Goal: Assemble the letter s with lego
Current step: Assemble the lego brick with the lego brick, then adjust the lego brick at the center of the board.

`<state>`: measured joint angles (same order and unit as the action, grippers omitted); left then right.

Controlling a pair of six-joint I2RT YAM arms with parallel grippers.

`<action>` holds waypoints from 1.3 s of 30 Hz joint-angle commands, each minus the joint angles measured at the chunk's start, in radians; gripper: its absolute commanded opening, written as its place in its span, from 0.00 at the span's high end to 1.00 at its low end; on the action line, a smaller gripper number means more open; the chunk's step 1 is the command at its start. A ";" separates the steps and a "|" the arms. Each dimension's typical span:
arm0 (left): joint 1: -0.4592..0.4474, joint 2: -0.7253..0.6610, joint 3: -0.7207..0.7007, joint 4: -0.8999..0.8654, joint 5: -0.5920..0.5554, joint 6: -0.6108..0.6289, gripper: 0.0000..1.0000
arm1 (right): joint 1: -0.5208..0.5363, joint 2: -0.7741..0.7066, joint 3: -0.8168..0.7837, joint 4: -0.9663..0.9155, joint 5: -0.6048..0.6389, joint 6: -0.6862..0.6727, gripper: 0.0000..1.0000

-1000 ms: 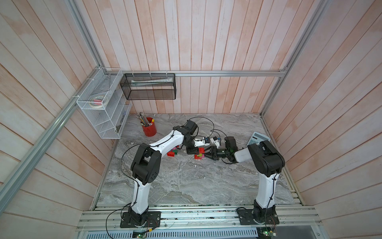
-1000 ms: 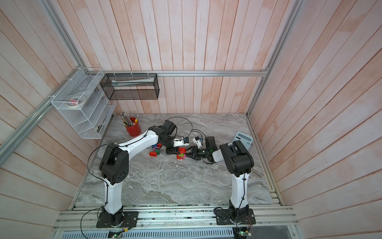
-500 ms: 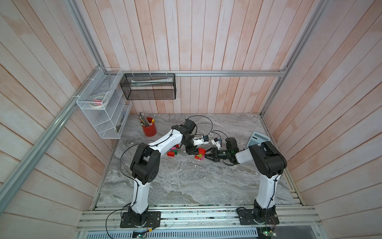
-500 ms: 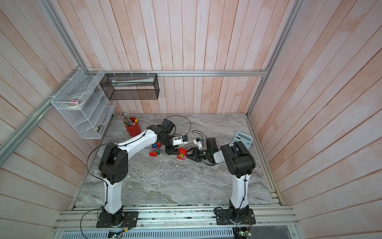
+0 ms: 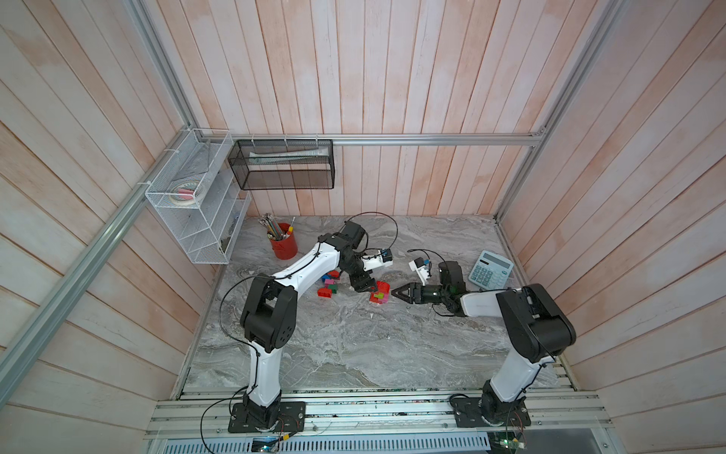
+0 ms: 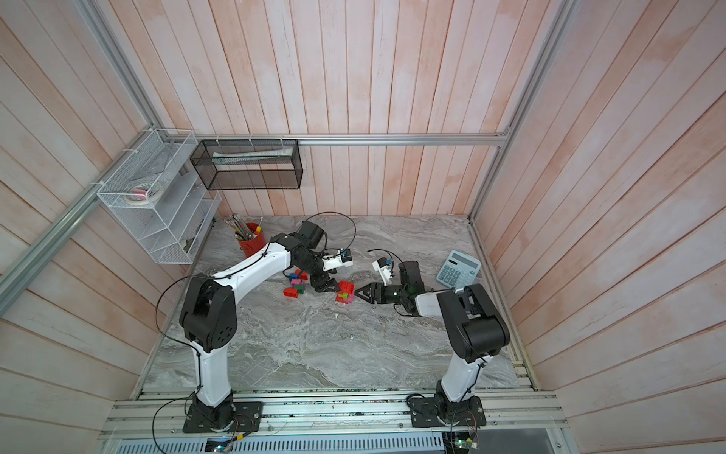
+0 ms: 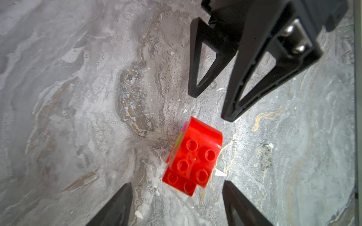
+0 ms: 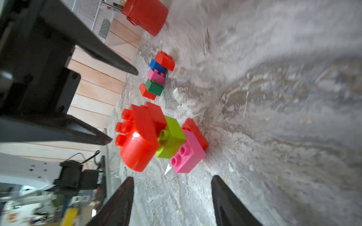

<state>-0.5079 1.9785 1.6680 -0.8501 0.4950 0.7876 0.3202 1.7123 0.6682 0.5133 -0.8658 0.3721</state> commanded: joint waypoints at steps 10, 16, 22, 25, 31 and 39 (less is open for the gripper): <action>0.084 -0.139 -0.026 -0.008 0.137 -0.059 0.17 | 0.115 -0.041 -0.138 0.271 0.294 -0.543 0.26; 0.105 -0.188 -0.089 0.016 0.163 -0.083 0.14 | 0.146 0.053 -0.112 0.362 0.302 -0.578 0.26; 0.120 -0.221 -0.132 0.018 0.171 -0.087 0.10 | 0.151 0.113 -0.062 0.372 0.262 -0.595 0.28; 0.125 -0.227 -0.145 0.018 0.172 -0.090 0.10 | 0.151 0.139 -0.047 0.380 0.248 -0.595 0.33; 0.131 -0.233 -0.160 0.014 0.172 -0.088 0.10 | 0.152 0.172 -0.017 0.366 0.219 -0.612 0.41; 0.134 -0.221 -0.154 -0.002 0.175 -0.082 0.10 | 0.154 0.197 0.001 0.358 0.186 -0.609 0.50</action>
<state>-0.3798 1.7702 1.5200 -0.8417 0.6502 0.7063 0.4656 1.8900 0.6521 0.8703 -0.6498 -0.2333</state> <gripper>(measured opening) 0.897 0.501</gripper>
